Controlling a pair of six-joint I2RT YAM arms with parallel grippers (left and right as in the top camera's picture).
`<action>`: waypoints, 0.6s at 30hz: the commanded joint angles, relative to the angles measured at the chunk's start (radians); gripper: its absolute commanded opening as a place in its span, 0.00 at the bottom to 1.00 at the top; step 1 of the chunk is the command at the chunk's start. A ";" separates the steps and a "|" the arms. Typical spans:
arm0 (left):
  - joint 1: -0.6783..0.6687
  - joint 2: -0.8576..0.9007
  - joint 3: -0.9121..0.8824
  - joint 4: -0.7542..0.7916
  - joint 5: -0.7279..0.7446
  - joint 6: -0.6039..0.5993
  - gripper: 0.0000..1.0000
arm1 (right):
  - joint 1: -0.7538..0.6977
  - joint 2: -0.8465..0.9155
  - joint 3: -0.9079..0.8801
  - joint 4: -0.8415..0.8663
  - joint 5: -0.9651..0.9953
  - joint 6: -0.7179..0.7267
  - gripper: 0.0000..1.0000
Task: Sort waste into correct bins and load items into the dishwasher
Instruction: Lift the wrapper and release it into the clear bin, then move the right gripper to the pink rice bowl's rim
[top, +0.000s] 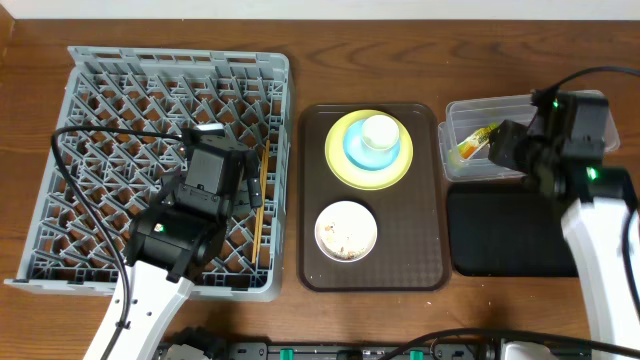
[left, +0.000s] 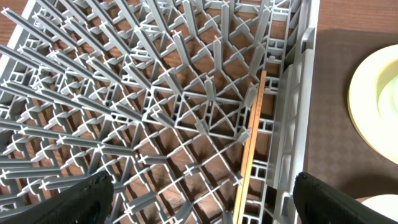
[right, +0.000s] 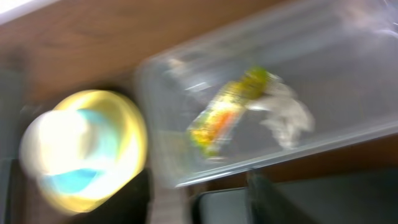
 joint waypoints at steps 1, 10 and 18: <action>0.004 0.001 0.022 0.000 -0.013 -0.002 0.93 | 0.108 -0.091 0.011 -0.046 -0.108 -0.065 0.24; 0.004 0.001 0.022 0.000 -0.013 -0.002 0.93 | 0.481 -0.062 0.007 -0.164 -0.082 -0.125 0.01; 0.004 0.001 0.022 0.000 -0.013 -0.002 0.93 | 0.711 0.155 -0.010 -0.138 -0.032 -0.116 0.04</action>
